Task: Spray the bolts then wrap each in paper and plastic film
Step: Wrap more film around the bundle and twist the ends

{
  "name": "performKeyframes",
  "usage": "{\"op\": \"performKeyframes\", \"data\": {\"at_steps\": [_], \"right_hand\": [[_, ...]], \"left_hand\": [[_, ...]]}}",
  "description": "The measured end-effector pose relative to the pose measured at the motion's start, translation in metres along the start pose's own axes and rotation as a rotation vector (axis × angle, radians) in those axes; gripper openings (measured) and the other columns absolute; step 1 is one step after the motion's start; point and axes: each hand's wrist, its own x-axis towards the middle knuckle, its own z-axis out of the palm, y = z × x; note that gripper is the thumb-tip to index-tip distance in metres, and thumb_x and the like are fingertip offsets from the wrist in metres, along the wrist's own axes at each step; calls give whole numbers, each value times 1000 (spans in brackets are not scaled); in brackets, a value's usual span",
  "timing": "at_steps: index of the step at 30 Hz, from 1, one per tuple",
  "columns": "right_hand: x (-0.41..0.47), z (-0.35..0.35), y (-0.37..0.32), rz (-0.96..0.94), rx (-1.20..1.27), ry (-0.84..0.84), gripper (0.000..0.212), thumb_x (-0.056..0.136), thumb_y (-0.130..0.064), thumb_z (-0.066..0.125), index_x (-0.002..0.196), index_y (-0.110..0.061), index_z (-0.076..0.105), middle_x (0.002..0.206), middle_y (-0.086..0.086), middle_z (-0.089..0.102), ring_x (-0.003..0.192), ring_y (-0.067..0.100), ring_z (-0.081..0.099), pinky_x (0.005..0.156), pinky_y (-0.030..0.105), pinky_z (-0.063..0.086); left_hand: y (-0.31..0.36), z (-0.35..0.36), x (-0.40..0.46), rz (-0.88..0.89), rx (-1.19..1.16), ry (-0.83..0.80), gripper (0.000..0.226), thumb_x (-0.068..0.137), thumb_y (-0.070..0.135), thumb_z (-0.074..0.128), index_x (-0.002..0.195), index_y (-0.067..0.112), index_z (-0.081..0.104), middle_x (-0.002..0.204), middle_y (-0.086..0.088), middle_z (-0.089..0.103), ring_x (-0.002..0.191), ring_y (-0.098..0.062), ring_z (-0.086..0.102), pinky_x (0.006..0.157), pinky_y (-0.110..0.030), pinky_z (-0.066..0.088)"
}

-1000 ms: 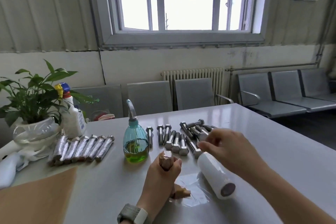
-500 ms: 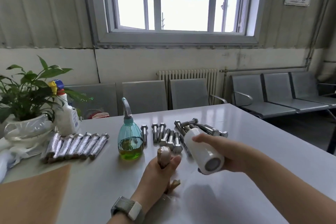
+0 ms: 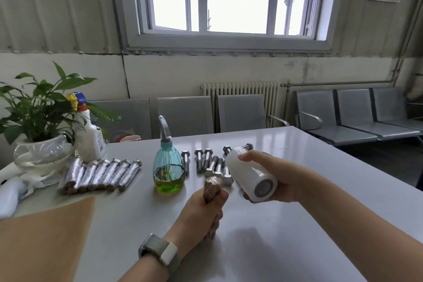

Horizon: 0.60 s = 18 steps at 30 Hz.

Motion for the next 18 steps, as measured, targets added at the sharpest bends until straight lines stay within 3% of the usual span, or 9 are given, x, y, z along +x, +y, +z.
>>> {"op": "performKeyframes", "data": {"at_steps": [3, 6, 8, 10, 11, 13, 15, 18], "right_hand": [[1, 2, -2, -31, 10, -44, 79, 53, -38, 86, 119, -8, 57, 82, 18, 70, 69, 31, 68, 59, 35, 57], [3, 13, -7, -45, -41, -118, 74, 56, -40, 90, 115, -12, 56, 71, 13, 73, 64, 28, 72, 60, 34, 57], [4, 22, -9, -53, -100, -158, 72, 55, -42, 88, 113, -15, 57, 75, 11, 75, 67, 26, 73, 62, 34, 58], [5, 28, -11, -65, -166, -151, 73, 54, -44, 89, 113, -16, 57, 79, 10, 76, 71, 26, 73, 67, 36, 58], [4, 30, -12, -70, -197, -138, 74, 54, -44, 88, 114, -15, 58, 80, 10, 76, 73, 26, 73, 68, 36, 58], [1, 32, -16, -76, -270, -155, 68, 60, -45, 82, 116, -15, 58, 87, 10, 76, 76, 24, 72, 68, 36, 57], [-5, 35, -21, -90, -368, -192, 62, 65, -45, 77, 115, -16, 58, 92, 9, 76, 76, 20, 72, 66, 33, 57], [-13, 38, -29, -154, -488, -153, 68, 58, -45, 79, 116, -16, 57, 90, 7, 73, 73, 18, 70, 61, 30, 55]], "left_hand": [[11, -16, -10, 4, -50, -49, 33, 69, 69, 65, 67, 38, 54, 52, 4, 39, 39, -13, 28, 37, -18, 26], [17, -31, -32, 0, -109, -99, 44, 69, 69, 70, 96, 41, 51, 57, 4, 40, 42, -11, 28, 38, -17, 27], [15, -35, -30, -25, -135, -31, 35, 81, 54, 68, 109, 43, 48, 61, 0, 42, 44, -13, 32, 38, -21, 29], [12, -41, -24, -64, -55, 92, 11, 100, 18, 50, 109, 24, 50, 63, 1, 45, 50, -12, 39, 44, -23, 36], [7, -47, -28, -53, -16, 36, 12, 103, 9, 39, 103, 16, 50, 63, 2, 45, 52, -11, 40, 44, -21, 35], [2, -49, -38, -51, -19, -99, 18, 105, 21, 34, 105, 9, 48, 60, 4, 45, 47, -12, 39, 40, -23, 30], [8, -45, -51, -33, -36, -131, 34, 99, 37, 45, 111, 6, 50, 62, 5, 44, 49, -14, 38, 40, -24, 29], [13, -47, -55, -8, -111, -225, 43, 89, 42, 51, 116, 9, 51, 70, -4, 45, 51, -22, 47, 44, -27, 44]]}}
